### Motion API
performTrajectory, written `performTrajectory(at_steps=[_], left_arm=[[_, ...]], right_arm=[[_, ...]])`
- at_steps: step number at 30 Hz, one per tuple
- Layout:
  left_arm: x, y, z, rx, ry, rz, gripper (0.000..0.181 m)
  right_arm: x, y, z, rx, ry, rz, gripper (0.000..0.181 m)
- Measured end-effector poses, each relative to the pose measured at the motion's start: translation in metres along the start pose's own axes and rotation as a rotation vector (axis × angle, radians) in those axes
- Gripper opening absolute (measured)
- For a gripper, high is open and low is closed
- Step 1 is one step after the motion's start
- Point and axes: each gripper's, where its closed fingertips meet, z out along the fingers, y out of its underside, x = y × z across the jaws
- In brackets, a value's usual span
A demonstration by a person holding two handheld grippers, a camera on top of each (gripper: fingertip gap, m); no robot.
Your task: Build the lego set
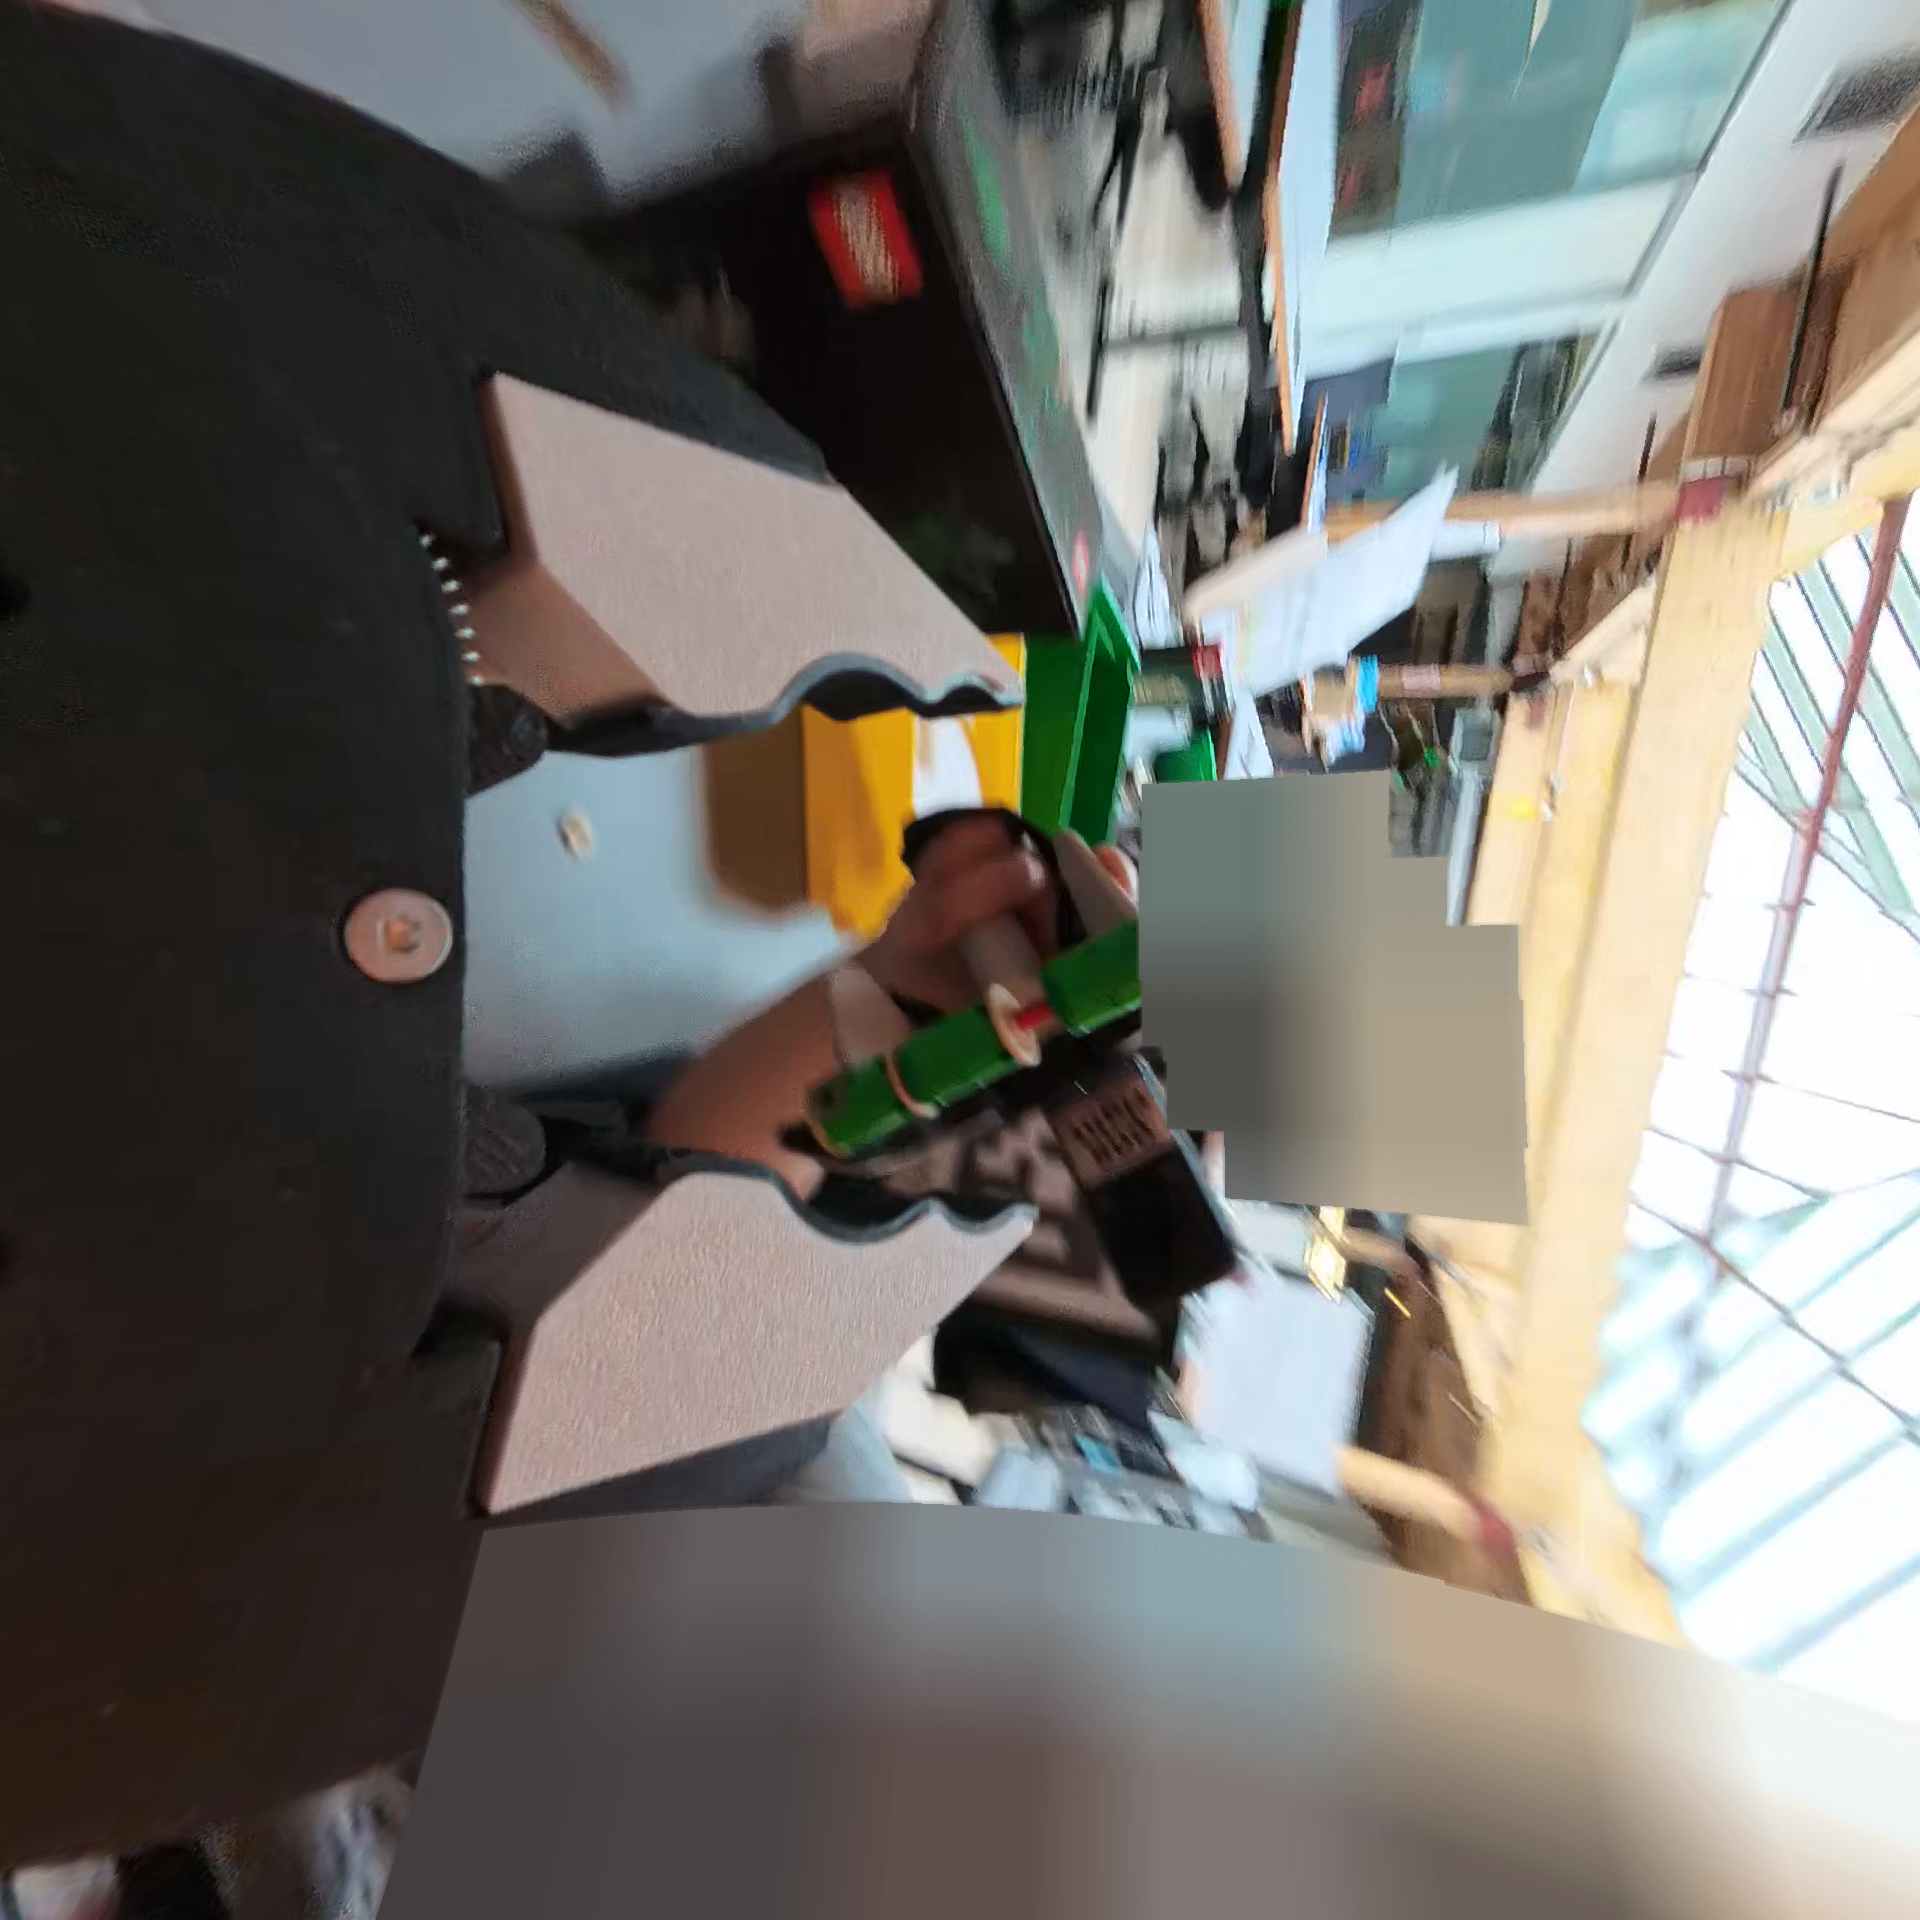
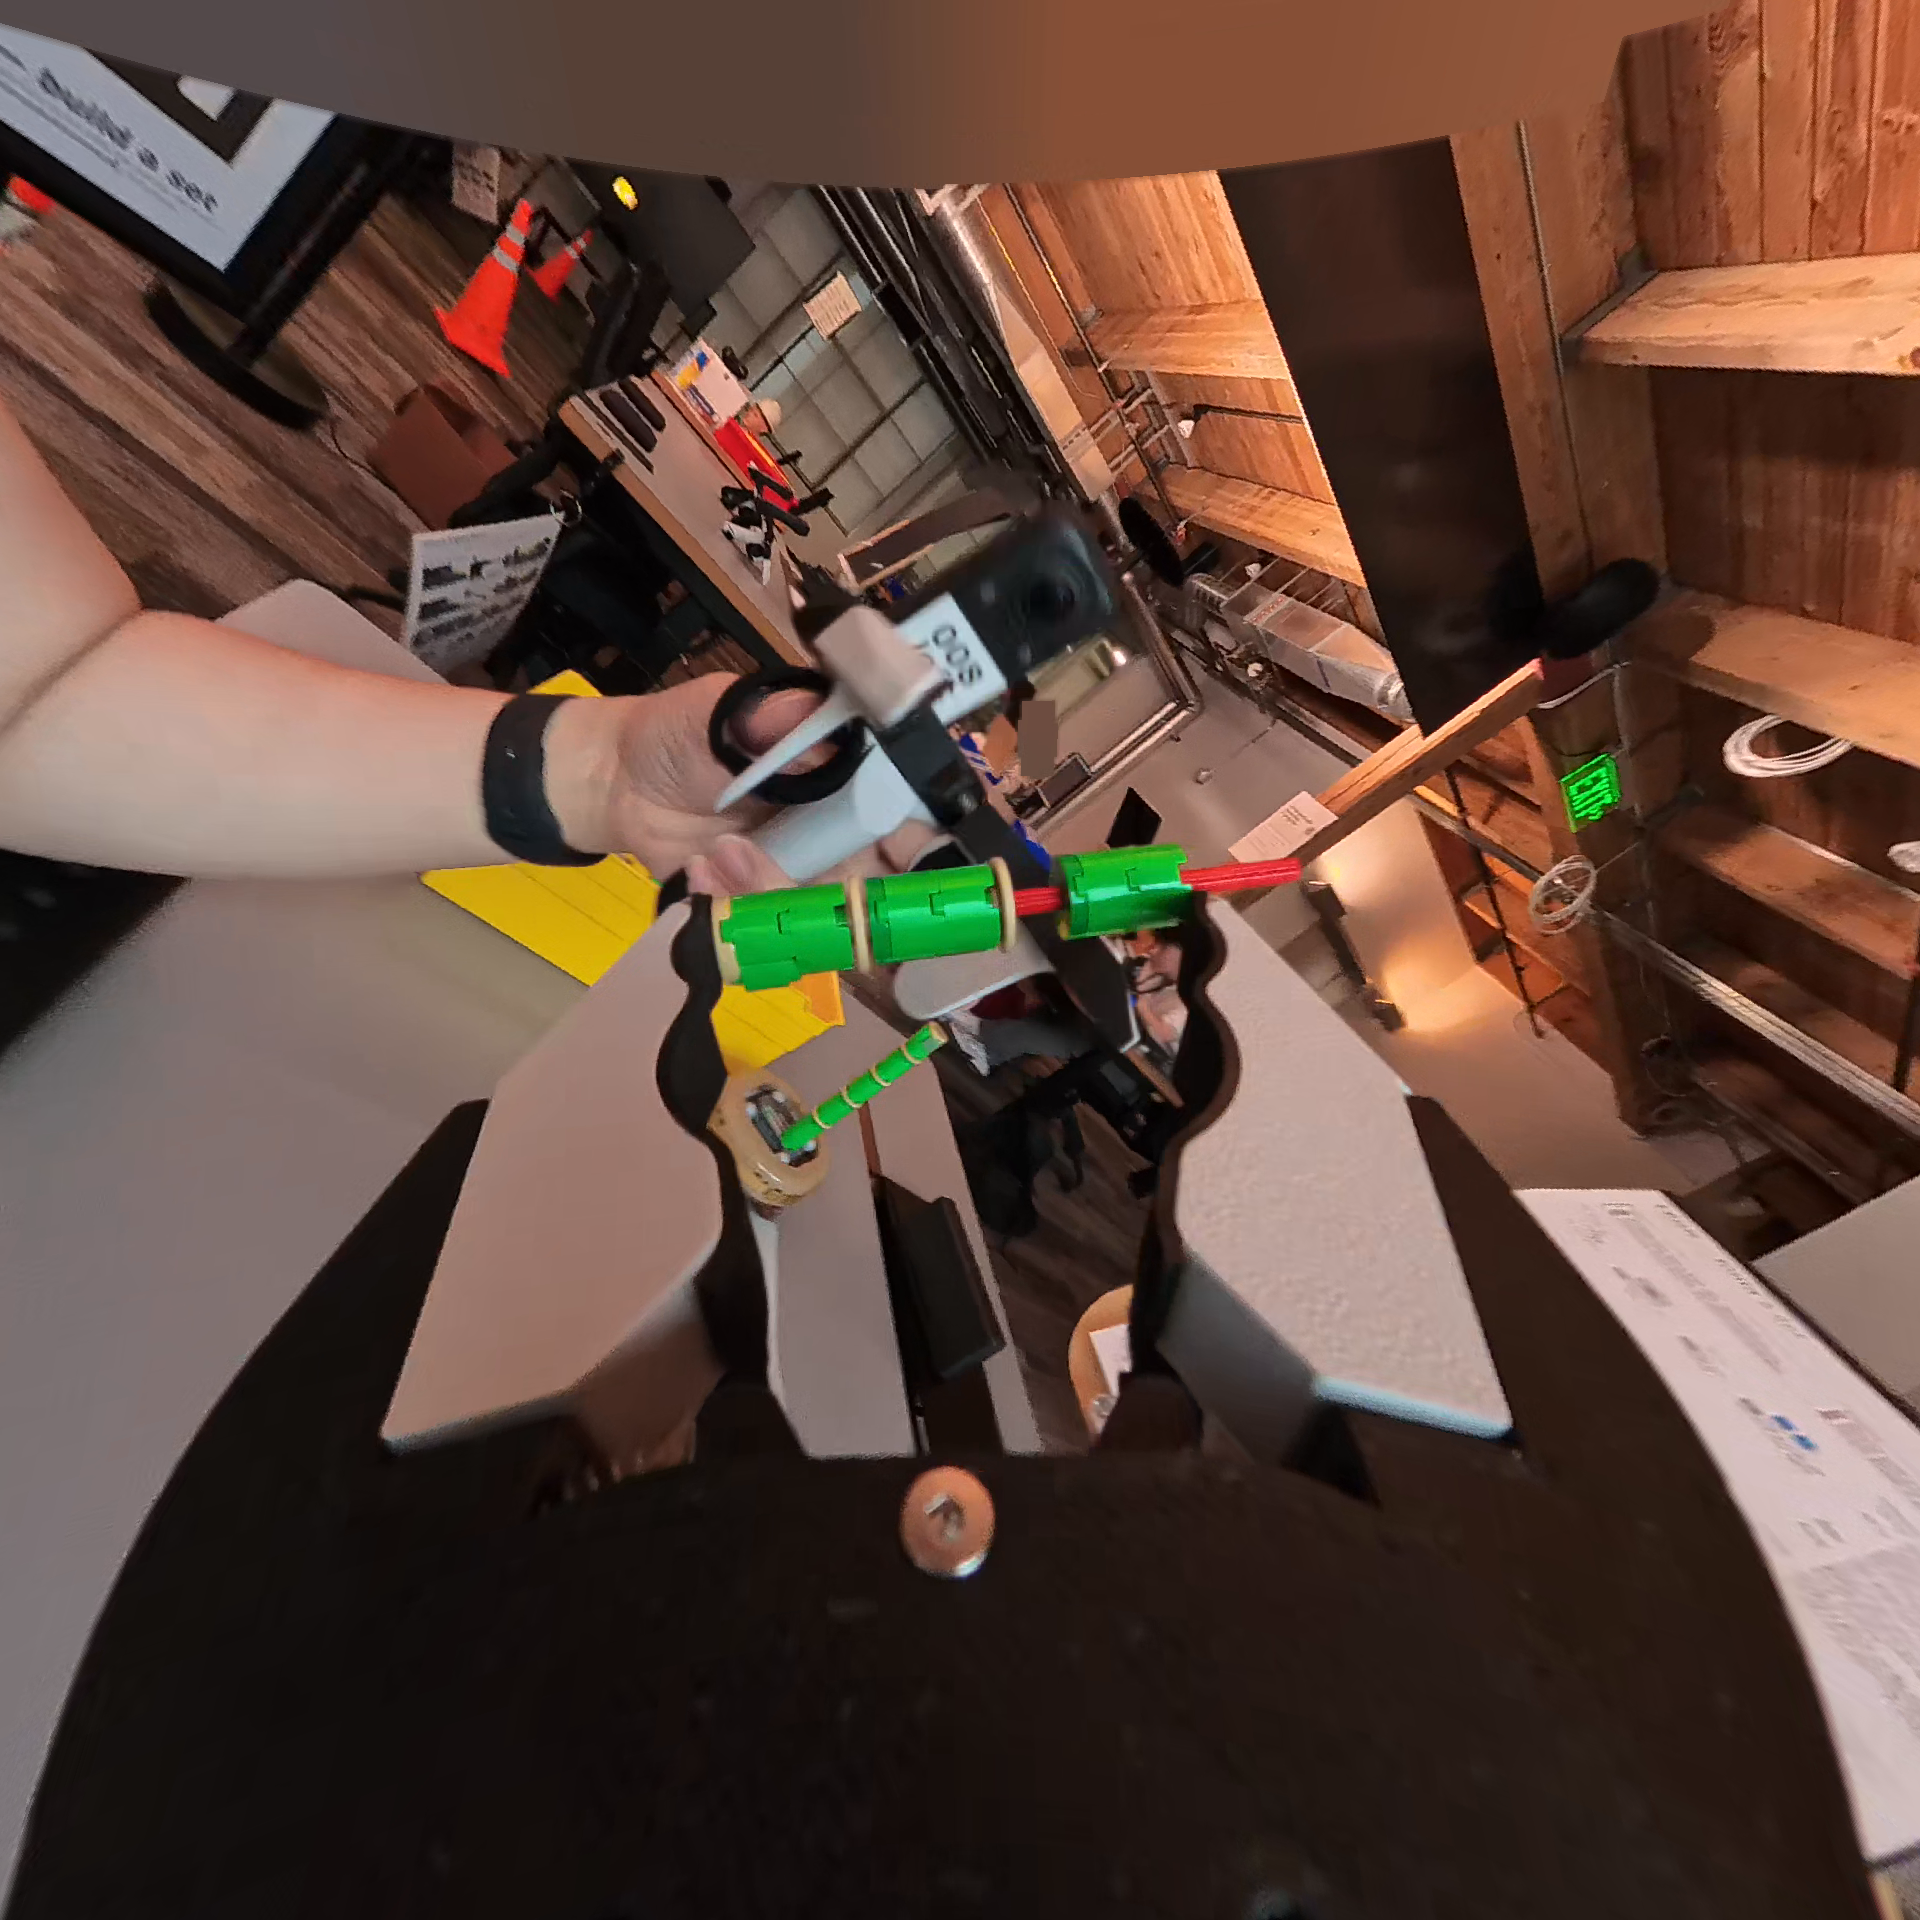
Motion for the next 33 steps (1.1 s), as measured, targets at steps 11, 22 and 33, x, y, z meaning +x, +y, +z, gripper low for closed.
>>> performTrajectory(at_steps=[11, 22, 33], left_arm=[[0.002, 0.047, 0.007, -0.34, -0.249, 0.774, 0.103], [0.011, 0.02, 0.009, -0.224, -0.355, 0.906, 0.101], [0.031, 0.008, 0.015, -0.141, -0.329, 0.863, 0.093]], right_arm=[[-0.004, 0.004, -0.01, 0.056, -0.132, 0.209, 0.088], [0.005, -0.019, -0.012, 0.297, -0.188, 0.485, 0.088], [0.003, -0.032, -0.007, 0.443, -0.162, 0.473, 0.087]])
